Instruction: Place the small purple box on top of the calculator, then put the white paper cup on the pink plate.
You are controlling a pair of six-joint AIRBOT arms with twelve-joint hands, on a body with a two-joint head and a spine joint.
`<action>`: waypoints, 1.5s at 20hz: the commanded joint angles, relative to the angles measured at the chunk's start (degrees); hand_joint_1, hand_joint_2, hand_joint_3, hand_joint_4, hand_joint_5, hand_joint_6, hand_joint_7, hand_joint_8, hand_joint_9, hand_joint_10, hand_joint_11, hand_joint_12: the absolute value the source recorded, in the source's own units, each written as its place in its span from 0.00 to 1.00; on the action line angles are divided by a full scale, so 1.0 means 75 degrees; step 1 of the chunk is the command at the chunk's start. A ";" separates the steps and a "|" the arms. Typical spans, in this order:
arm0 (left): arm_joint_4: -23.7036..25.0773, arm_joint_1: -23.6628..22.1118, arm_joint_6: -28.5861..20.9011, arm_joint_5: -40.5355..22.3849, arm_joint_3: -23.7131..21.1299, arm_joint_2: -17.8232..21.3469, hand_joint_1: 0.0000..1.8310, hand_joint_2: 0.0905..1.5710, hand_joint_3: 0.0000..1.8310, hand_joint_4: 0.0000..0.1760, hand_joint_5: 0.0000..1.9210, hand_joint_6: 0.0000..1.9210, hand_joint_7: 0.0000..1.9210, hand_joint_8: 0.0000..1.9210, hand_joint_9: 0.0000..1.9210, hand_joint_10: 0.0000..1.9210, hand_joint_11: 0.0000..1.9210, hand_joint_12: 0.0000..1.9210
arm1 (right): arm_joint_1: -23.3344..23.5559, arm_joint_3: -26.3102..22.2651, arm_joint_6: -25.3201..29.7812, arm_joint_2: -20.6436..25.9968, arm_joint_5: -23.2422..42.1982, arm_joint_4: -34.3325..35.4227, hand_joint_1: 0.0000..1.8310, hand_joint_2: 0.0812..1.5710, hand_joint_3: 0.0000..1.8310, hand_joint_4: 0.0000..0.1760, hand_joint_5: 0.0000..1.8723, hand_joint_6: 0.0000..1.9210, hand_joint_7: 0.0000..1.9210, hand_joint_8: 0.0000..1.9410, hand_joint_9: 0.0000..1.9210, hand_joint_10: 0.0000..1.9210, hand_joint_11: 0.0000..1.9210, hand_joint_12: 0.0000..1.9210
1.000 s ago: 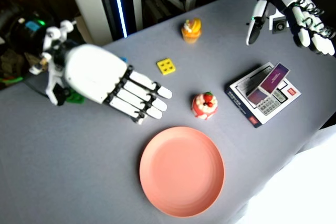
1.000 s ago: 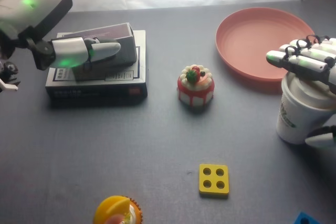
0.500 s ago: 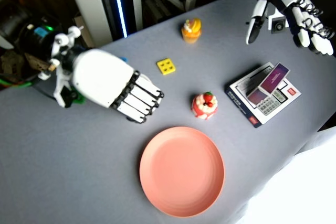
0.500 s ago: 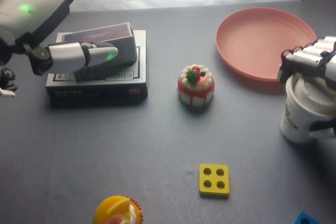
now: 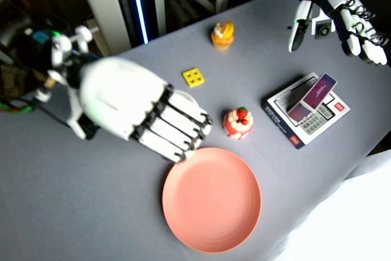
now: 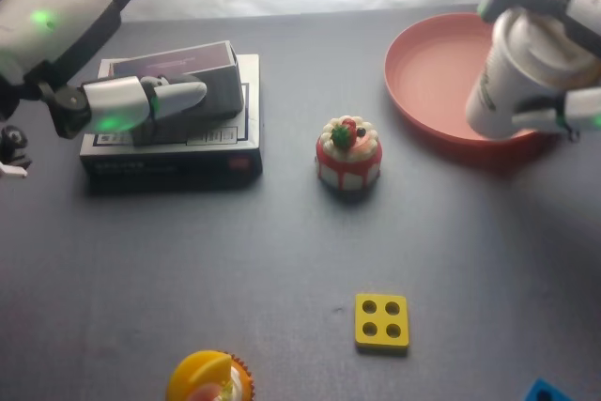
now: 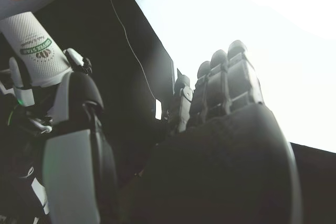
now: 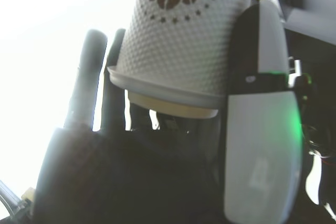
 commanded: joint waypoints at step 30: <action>0.0034 0.0006 -0.0516 -0.1470 0.0193 -0.0289 0.45 0.73 0.00 0.54 0.03 0.00 0.00 0.00 0.00 0.00 0.00 0.00 | 0.1118 0.2466 -0.1566 -0.1806 -0.1489 0.2345 0.44 0.60 0.00 0.46 0.00 0.00 0.00 0.00 0.00 0.00 0.00 0.80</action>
